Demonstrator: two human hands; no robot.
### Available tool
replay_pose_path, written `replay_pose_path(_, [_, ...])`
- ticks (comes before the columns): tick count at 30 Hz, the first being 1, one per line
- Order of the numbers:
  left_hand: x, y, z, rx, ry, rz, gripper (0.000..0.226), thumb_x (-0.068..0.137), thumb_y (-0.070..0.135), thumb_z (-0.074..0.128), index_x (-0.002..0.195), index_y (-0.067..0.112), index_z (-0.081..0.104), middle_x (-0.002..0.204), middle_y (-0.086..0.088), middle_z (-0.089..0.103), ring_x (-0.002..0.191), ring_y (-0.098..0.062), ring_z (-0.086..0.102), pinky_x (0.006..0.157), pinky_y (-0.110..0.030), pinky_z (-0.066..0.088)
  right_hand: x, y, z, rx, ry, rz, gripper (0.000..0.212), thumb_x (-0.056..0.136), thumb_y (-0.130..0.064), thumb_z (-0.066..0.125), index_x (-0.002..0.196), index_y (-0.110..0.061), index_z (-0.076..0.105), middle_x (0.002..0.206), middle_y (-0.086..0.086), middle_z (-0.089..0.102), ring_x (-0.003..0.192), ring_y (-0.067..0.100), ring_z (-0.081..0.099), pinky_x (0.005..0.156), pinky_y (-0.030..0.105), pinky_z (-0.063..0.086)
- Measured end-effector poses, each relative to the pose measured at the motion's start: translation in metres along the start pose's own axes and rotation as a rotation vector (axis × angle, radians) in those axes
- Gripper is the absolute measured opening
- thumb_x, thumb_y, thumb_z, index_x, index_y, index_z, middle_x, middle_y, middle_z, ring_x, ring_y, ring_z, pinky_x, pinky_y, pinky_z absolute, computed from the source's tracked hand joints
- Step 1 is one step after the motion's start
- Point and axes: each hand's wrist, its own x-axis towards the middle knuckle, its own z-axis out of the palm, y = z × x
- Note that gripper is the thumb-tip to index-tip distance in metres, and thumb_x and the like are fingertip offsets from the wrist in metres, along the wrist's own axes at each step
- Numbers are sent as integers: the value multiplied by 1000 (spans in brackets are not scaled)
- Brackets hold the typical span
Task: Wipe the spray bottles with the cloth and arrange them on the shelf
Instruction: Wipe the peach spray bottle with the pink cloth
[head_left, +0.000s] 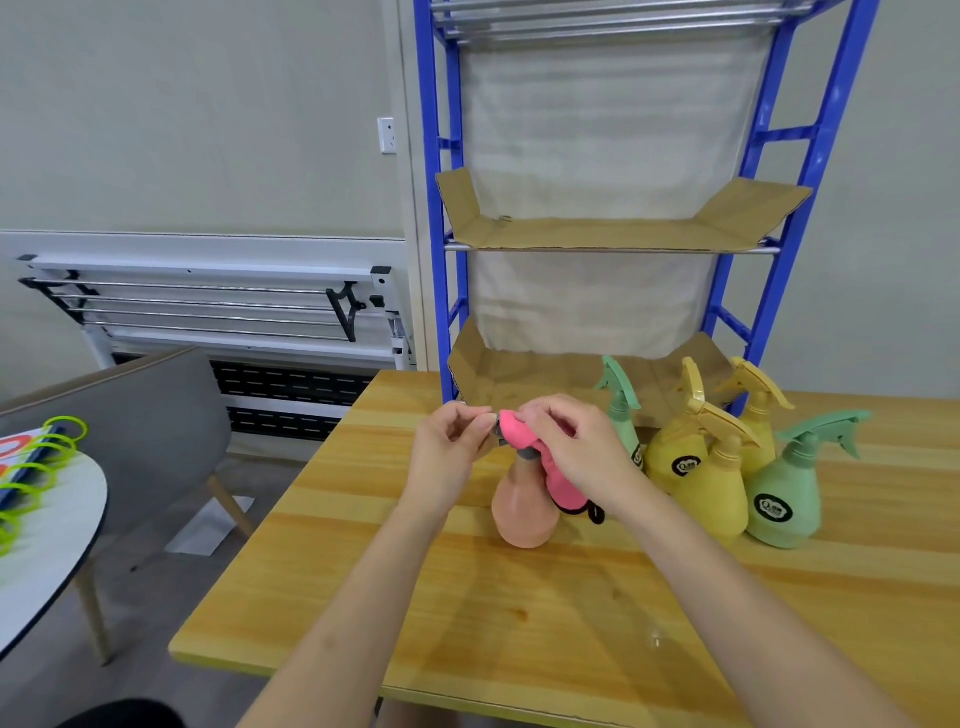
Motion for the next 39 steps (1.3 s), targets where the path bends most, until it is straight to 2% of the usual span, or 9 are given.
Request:
replay_pose_path(3, [0,-1,0,3,-8,9,14,100,2,61,104,-10,67,98,-27,69,84,6,69,73,-6,51,0,5,-2,-81,22,-51,22,102,-23,62,92,-20,81,108,-13,72,100,5,68,88,27,53])
replay_pose_path(6, [1,-2,0,14,-12,10,14,100,3,61,105,-8,67,103,-24,70,82,7,68,73,-6,51,0,7,-6,-119,-29,-20,10,97,-20,69,98,-28,74,109,-16,70,101,3,65,89,27,52])
replay_pose_path(10, [3,-3,-2,31,-21,3,11,100,7,63,106,-1,68,105,-18,72,79,3,68,71,-9,52,2,-1,-7,-294,-70,-20,27,91,-26,77,116,-32,69,114,-17,69,105,6,63,91,27,51])
replay_pose_path(16, [5,-6,-2,51,-46,44,9,100,7,63,102,-1,66,88,-10,71,79,-6,67,73,-12,52,11,-4,1,-479,-94,-117,6,87,-39,75,89,-33,77,81,-13,71,83,6,63,77,35,53])
replay_pose_path(22, [8,-12,-1,129,-70,93,3,101,12,63,97,11,64,87,-5,69,81,-10,62,70,-17,50,13,4,-8,-481,-191,-143,8,96,-22,69,96,-30,73,79,-14,63,78,3,56,72,27,39])
replay_pose_path(26, [12,-16,-2,162,-60,91,6,100,16,63,96,19,63,87,0,68,84,-14,62,79,-32,52,19,-1,-25,-460,-384,-52,26,100,-17,65,116,-37,72,98,-17,73,88,0,65,76,24,49])
replay_pose_path(30, [12,-17,0,150,-61,90,3,100,17,63,98,18,64,90,0,68,90,-21,65,85,-44,56,15,1,-16,-418,-244,-19,18,94,-20,72,105,-35,73,92,-13,74,87,4,67,74,25,49])
replay_pose_path(35, [12,-18,-1,143,-72,97,4,102,18,61,99,15,62,89,1,70,82,-9,64,80,-34,55,5,7,5,-527,-3,-100,18,87,-48,77,93,-31,73,83,-15,69,81,3,61,71,25,48])
replay_pose_path(39, [12,-14,-2,119,-112,101,6,103,12,59,99,7,59,85,-1,65,75,-1,61,69,-16,51,4,13,0,-482,-65,-208,16,98,-33,68,86,-23,72,75,-12,62,74,4,57,69,28,42])
